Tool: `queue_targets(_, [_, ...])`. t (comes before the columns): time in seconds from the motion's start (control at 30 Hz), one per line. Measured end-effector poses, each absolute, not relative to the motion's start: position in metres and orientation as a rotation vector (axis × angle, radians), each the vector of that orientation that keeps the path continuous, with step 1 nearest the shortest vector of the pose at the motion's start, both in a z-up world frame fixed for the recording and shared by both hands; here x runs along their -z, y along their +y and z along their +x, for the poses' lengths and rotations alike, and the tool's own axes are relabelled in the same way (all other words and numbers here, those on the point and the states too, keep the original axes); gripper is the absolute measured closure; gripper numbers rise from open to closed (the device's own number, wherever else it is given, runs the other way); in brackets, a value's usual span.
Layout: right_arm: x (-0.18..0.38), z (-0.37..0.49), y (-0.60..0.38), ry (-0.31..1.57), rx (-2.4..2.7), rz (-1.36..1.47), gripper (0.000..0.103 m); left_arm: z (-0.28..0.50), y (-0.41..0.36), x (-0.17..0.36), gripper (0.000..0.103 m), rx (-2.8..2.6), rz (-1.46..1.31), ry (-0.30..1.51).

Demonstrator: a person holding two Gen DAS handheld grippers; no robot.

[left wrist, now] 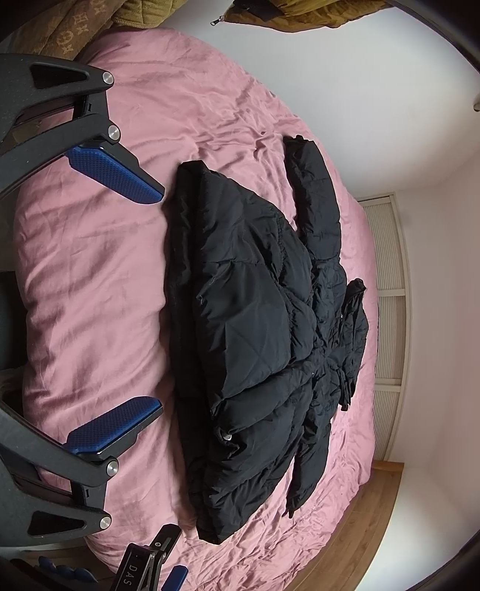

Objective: Fold large clothes

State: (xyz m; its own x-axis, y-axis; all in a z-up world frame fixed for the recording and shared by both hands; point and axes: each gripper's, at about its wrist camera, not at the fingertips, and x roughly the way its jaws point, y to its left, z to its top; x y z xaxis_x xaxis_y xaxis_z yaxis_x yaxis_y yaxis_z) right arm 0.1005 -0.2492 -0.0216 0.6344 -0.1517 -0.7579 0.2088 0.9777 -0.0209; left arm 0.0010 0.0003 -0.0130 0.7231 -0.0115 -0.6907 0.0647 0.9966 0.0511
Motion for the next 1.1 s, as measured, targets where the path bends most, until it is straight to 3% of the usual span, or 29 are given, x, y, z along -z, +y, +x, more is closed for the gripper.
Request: queue_targets(1.1, [0.0212,0.0994,-0.2512,0.853,0.206,0.066,0.0,0.0006,-0.0014,0.0074,0.001,0.075,0.073,0.737])
